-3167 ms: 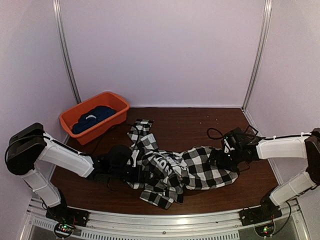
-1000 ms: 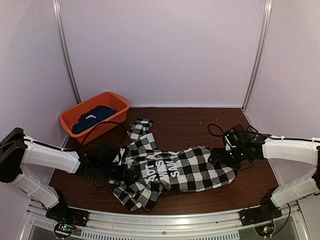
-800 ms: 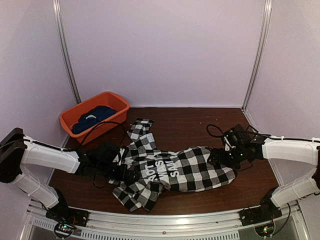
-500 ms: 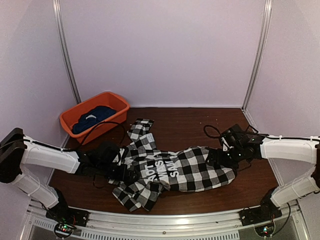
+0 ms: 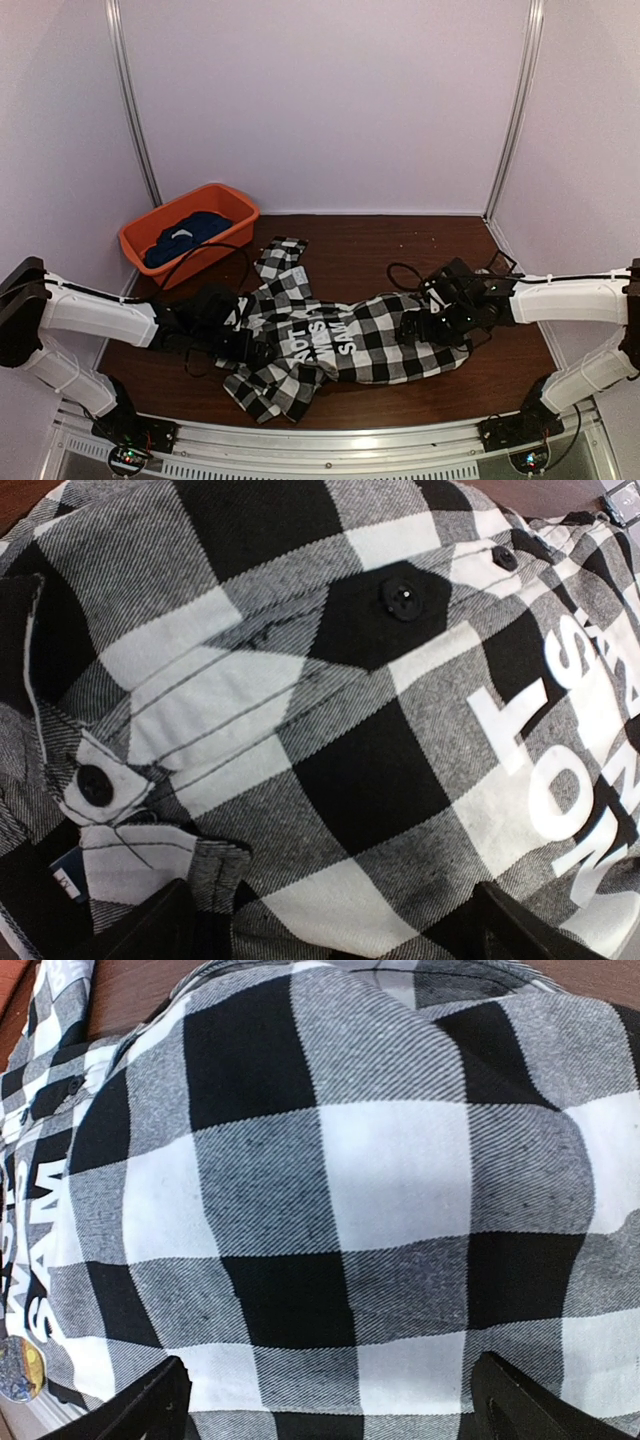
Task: Pin the brooch onto the clothing
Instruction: Smooth out the clothing with brooches at the center of the board.
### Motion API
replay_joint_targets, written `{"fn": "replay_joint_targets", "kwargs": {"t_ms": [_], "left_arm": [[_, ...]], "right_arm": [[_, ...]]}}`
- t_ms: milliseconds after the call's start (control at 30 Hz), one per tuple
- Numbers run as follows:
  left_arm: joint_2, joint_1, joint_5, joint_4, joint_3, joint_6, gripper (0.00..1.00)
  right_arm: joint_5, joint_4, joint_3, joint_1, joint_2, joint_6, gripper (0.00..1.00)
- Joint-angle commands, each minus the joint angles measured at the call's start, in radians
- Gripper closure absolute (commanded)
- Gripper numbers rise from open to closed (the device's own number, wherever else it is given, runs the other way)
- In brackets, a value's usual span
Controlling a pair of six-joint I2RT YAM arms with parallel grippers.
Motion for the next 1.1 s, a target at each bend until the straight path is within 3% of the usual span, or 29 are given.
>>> {"fn": "replay_joint_targets", "kwargs": {"t_ms": [0,500,667,867,1067], "left_arm": [[-0.027,0.009,-0.026,-0.070,-0.002,0.017,0.02],[-0.055,0.030,-0.195,-0.275,0.078,0.155,0.02],[-0.159,0.032,-0.224,-0.296,0.127,0.206,0.02],[-0.277,0.012,-0.059,-0.308,0.126,0.163,0.02],[-0.246,-0.071,0.174,-0.313,0.121,0.050,0.02]], "right_arm": [[-0.035,0.044,0.012,0.016,0.027,0.014,0.00],[-0.003,0.088,0.006,-0.009,0.198,0.016,0.00],[-0.026,0.113,-0.001,-0.024,0.201,0.028,0.00],[-0.020,0.084,-0.005,-0.023,0.086,0.045,0.00],[0.056,-0.029,0.056,-0.023,0.008,0.009,0.00]]}}
